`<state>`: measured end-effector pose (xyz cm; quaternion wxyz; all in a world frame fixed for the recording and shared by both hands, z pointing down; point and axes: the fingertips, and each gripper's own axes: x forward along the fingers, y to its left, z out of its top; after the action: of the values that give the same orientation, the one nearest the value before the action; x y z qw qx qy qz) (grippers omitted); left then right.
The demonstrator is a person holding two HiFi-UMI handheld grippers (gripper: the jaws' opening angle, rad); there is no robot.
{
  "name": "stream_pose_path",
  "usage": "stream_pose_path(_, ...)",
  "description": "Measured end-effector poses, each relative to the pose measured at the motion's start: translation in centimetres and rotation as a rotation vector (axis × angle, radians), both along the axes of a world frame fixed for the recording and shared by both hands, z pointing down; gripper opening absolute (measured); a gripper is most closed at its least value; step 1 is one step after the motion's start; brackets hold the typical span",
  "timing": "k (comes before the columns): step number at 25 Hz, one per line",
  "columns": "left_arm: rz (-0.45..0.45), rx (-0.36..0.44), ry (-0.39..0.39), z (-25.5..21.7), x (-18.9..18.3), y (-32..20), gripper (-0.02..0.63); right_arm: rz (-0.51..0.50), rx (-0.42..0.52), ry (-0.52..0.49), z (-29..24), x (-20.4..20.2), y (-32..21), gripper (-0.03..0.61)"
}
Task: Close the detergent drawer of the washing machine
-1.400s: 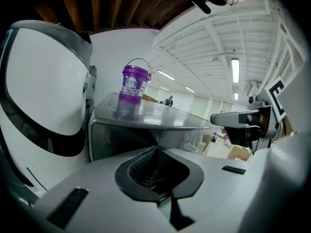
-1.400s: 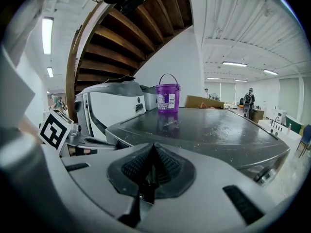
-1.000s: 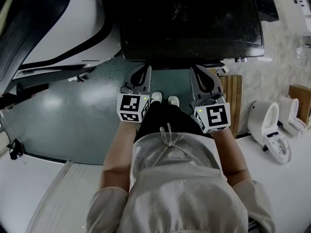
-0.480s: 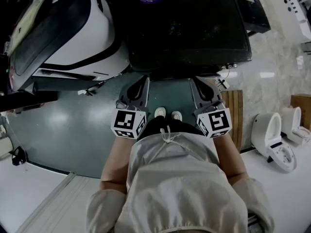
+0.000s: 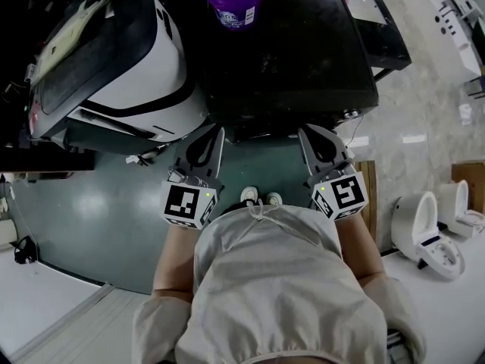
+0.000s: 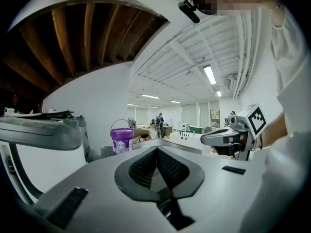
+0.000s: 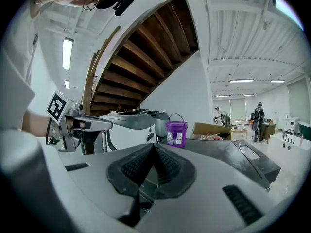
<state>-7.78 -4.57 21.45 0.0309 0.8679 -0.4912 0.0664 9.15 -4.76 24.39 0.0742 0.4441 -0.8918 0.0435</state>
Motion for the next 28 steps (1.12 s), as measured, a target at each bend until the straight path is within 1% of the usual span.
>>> stream_pose_path(4,-0.017,0.016,0.019,-1.7,0.0,0.5,0.018,0.005,0.032,-0.004,-1.3,0.4,0.3,0.006)
stream_pose_path(8,-0.019,0.012,0.021,-2.2,0.2,0.8,0.018,-0.018,0.073,-0.018,-2.4,0.1,1.2,0.005)
stream_pose_path(11,-0.016,0.009,0.021,-2.0,0.2,1.1,0.018,-0.034,0.102,-0.006,-3.0,-0.2,1.9,0.003)
stream_pose_path(16,-0.043,0.009,0.037,-2.2,-0.4,1.3,0.018,-0.042,0.099,0.005,-3.0,-0.6,2.1,0.003)
stream_pose_path(21,-0.06,0.015,0.022,-2.1,-1.0,1.6,0.018,-0.053,0.088,-0.009,-2.8,-1.0,2.4,0.003)
stream_pose_path(25,-0.06,0.005,0.025,-1.9,-0.9,1.9,0.018,-0.06,0.114,-0.025,-3.3,-1.2,2.6,0.002)
stream_pose_path(28,-0.056,-0.007,0.027,-1.6,-0.8,2.0,0.018,-0.066,0.128,-0.014,-3.4,-1.3,2.7,0.002)
